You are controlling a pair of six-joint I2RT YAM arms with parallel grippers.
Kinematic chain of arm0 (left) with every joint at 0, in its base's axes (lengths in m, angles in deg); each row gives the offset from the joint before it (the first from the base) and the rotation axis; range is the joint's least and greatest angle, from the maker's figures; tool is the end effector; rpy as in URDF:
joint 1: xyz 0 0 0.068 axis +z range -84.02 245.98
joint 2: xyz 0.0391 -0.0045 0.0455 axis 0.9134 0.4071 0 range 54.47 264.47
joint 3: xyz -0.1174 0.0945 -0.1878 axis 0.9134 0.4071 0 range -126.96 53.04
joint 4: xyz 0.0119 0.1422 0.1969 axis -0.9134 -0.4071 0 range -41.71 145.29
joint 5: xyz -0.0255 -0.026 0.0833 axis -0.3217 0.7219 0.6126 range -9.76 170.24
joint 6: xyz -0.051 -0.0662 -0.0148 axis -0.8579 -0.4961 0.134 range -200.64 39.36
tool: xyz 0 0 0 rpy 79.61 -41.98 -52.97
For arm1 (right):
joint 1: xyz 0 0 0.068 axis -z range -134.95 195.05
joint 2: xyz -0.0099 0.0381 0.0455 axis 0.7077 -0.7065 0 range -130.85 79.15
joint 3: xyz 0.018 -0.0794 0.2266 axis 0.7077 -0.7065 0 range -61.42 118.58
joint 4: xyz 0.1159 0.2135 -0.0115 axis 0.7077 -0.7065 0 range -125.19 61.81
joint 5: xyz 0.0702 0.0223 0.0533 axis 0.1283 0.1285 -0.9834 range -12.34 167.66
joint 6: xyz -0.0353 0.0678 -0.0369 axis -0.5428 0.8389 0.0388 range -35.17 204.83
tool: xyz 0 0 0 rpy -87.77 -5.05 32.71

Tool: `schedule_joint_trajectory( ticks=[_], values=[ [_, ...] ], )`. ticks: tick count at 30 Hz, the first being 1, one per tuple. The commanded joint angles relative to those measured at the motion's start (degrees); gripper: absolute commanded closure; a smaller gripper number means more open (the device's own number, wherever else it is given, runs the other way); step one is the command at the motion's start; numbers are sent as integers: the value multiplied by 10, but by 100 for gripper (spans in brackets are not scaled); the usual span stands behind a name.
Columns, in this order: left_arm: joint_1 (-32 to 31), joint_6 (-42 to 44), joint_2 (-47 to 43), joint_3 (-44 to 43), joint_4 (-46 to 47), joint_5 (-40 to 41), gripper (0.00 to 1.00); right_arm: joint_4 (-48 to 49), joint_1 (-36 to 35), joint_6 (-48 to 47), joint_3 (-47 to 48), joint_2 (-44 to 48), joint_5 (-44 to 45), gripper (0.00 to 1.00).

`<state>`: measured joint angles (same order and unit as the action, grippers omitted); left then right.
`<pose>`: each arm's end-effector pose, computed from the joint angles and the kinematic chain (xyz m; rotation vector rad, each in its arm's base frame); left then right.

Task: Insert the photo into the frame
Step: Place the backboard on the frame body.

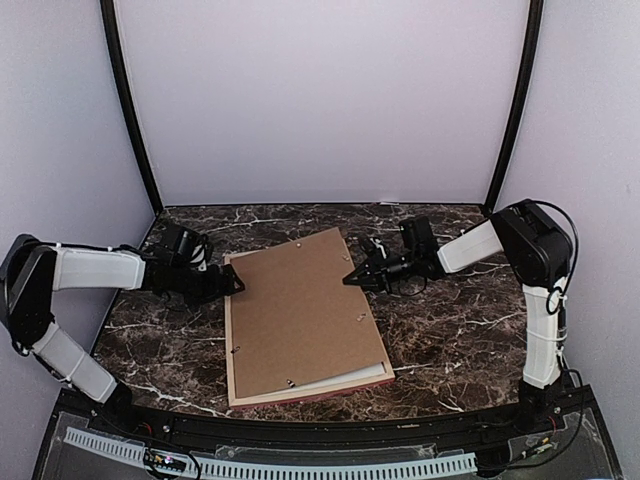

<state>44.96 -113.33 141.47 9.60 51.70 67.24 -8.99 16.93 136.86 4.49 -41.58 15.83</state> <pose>0.2856 -0.1277 0.1246 -0.1423 2.4832 -0.6929 0.3267 0.2491 0.0986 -0.2240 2.4890 1.8845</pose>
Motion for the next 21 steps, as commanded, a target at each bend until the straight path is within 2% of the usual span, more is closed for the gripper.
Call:
schedule_joint_trajectory(
  ticks=[1,4,9,13,21],
  values=[
    [-24,13,-76,14,-64,27,4,-19,-4,-44,15,-12,25,96],
    [-42,8,-114,21,-81,16,4,-26,-4,-47,19,-16,27,94],
    [-75,-13,-153,34,-86,-2,4,-46,-5,-61,30,-21,34,86],
    [-100,-25,-157,40,-83,-5,4,-53,-5,-66,31,-25,37,82],
    [-148,-32,-133,40,-83,-11,4,-56,-5,-66,32,-22,39,81]
  ],
)
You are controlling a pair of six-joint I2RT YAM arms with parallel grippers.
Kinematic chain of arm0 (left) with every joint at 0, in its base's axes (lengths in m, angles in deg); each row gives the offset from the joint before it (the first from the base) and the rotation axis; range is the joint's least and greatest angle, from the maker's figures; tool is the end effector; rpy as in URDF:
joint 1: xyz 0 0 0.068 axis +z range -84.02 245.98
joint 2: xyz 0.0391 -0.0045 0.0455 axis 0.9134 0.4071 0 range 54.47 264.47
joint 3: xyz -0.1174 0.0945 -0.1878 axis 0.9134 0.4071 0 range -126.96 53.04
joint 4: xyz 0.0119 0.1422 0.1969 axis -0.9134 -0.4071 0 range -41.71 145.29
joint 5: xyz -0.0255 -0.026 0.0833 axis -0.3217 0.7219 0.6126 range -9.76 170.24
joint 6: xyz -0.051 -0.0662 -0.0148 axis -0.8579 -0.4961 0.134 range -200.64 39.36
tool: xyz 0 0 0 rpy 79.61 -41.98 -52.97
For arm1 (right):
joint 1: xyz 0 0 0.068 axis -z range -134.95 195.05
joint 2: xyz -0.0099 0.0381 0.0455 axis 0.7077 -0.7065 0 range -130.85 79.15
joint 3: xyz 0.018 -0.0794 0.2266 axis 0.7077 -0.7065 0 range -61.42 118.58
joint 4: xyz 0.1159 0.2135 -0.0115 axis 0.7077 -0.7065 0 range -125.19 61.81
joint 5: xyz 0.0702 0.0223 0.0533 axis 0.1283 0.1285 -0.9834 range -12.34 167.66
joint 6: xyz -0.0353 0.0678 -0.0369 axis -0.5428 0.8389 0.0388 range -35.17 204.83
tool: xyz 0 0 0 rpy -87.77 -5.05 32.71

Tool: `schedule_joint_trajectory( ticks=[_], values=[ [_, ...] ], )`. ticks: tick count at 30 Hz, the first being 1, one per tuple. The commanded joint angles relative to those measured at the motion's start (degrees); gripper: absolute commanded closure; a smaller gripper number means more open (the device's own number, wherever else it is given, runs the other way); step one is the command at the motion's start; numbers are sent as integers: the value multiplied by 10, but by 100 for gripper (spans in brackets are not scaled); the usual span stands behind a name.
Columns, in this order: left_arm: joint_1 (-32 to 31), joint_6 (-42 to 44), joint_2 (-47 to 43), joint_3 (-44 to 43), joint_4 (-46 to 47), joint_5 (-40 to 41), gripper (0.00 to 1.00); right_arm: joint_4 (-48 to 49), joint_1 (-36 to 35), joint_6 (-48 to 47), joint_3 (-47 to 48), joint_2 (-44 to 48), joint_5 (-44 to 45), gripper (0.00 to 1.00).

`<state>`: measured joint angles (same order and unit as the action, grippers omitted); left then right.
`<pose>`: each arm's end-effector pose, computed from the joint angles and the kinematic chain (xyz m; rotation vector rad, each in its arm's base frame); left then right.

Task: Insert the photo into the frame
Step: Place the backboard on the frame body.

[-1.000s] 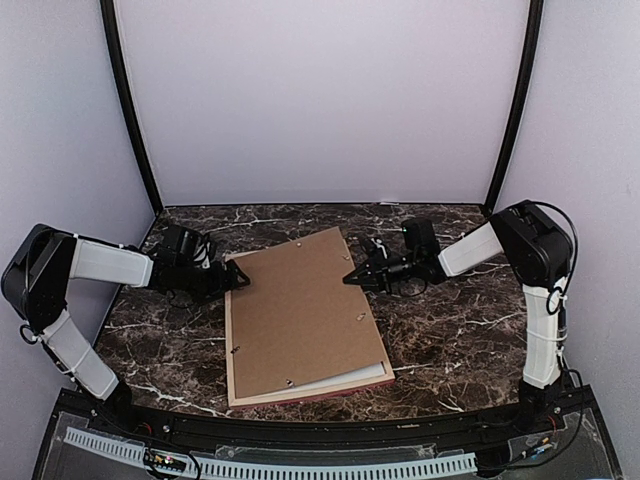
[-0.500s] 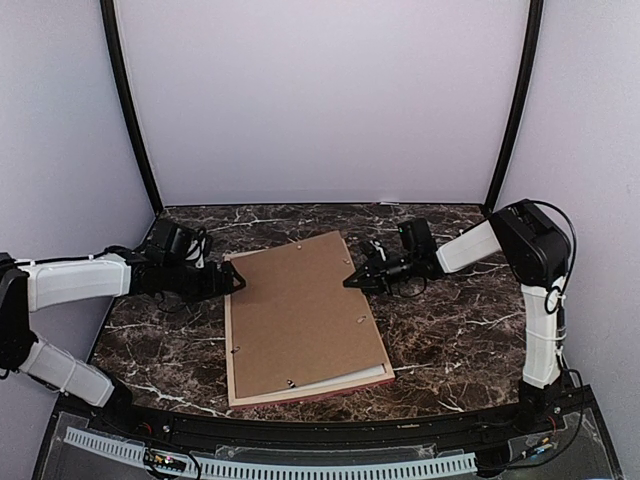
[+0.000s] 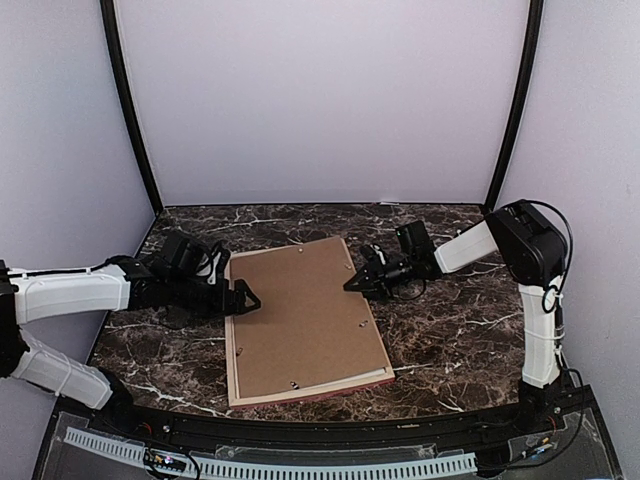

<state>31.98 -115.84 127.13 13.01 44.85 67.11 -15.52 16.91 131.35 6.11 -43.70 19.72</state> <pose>0.2231 -0.1710 0.1626 0.0970 2.4620 -0.8396 0.3285 0.2473 0.0792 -0.1997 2.5655 1.7657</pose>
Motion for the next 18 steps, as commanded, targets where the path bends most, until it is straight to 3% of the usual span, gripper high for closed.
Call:
schedule_joint_trajectory(
  ticks=[1,10,18],
  values=[
    [-26,-7,15,6,-15,-9,4,10,-5,-11,16,0,1,80],
    [-43,-23,16,18,-17,11,4,21,-14,0,17,-4,4,80],
    [-42,-37,-19,28,-50,117,3,31,-21,6,10,-1,17,79]
  ],
)
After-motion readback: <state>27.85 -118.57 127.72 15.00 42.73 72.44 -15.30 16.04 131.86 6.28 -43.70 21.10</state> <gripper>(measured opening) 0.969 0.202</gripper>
